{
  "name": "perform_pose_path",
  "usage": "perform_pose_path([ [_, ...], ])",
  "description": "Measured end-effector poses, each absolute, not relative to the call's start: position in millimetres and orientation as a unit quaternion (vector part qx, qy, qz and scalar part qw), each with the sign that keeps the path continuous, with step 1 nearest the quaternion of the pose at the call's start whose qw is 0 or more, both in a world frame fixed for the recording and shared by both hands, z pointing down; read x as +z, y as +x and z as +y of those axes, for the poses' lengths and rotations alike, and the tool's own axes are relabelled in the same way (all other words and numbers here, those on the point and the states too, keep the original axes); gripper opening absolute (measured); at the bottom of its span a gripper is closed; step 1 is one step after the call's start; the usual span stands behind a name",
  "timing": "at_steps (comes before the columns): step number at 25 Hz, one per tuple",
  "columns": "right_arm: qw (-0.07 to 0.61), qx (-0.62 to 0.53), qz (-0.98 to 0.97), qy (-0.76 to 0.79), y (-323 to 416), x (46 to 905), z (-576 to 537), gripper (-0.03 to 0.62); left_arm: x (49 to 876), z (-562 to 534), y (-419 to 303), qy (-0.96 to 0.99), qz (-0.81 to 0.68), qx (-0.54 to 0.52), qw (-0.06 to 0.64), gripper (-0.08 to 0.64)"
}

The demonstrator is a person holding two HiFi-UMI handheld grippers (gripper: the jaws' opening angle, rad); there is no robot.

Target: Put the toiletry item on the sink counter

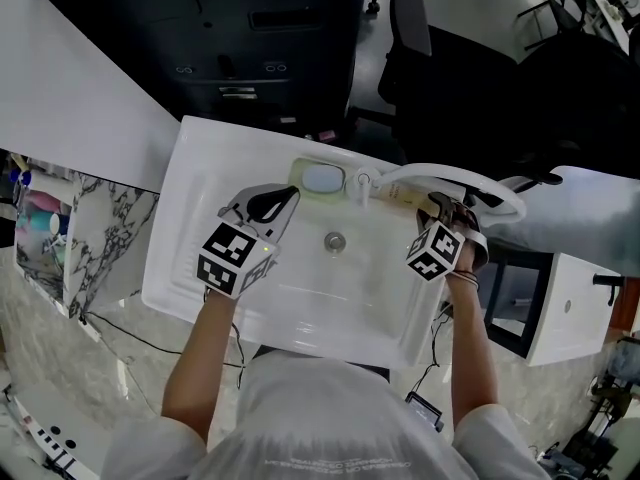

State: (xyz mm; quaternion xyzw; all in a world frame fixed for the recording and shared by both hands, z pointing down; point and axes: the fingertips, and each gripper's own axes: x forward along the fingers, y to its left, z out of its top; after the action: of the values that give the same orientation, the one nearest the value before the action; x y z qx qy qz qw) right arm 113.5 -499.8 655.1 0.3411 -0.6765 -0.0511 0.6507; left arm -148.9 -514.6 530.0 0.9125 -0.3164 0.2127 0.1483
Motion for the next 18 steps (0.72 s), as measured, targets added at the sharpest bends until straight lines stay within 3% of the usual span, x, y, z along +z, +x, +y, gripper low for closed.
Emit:
perform_pose_path([
  [12,0.589,-0.007,-0.7,0.403,103.8,639.7,-463.9,0.164,524.3,-501.7,-144.6,0.915,-0.31,0.212,0.145,0.011],
  [18,0.566,0.001,-0.705,0.428,106.9,620.8,-434.7,0.116,504.5,-474.2,-142.2,0.917,-0.321,0.195,0.132,0.011],
])
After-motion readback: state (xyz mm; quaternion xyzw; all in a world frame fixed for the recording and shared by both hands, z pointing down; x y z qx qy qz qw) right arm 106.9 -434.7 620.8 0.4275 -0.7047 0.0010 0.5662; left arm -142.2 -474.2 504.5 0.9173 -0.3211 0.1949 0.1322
